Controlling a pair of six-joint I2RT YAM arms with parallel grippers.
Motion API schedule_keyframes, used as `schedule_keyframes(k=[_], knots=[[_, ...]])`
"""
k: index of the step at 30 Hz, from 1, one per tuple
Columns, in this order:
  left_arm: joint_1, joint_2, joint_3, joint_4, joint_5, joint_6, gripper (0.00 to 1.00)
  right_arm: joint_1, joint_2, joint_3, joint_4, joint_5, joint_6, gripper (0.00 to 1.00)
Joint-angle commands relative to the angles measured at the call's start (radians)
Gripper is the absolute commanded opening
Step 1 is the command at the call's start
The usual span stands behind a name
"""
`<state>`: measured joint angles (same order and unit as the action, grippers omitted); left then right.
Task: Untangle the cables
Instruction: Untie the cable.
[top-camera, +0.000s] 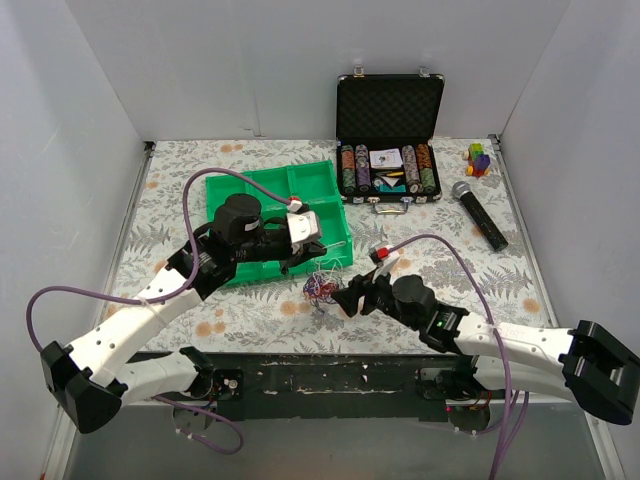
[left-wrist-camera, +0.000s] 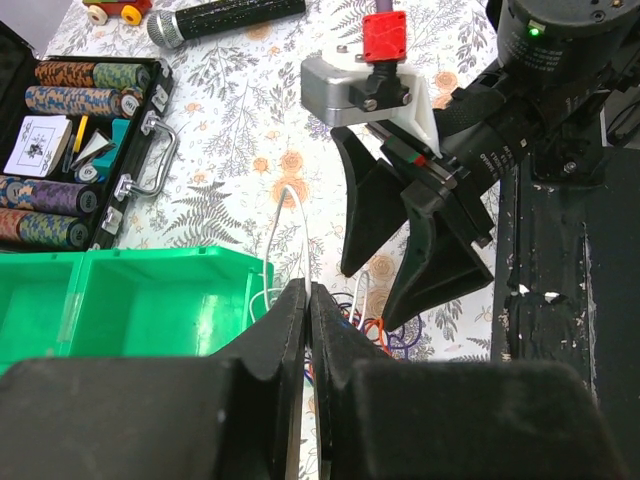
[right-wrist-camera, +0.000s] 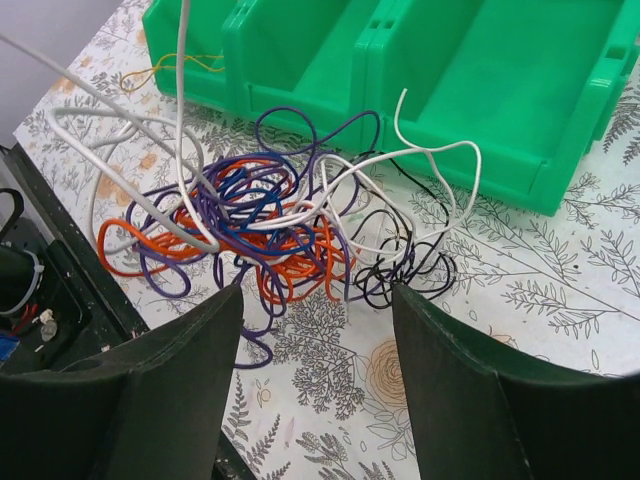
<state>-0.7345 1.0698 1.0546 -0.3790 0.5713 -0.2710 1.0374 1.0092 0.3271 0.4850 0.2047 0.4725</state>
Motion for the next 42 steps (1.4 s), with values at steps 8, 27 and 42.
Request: schedule_keyframes(k=[8,27,42], knots=[[-0.002,0.004,0.01,0.035,-0.004,-0.019,0.0,0.091,0.023,0.061,0.109,-0.03,-0.208,0.72],[-0.002,0.019,0.179,-0.037,0.03,-0.073,0.0,0.214,0.33,0.219,0.208,0.257,-0.408,0.54],[0.0,0.005,0.421,-0.109,-0.016,-0.068,0.0,0.213,0.241,0.104,0.075,0.34,-0.247,0.01]])
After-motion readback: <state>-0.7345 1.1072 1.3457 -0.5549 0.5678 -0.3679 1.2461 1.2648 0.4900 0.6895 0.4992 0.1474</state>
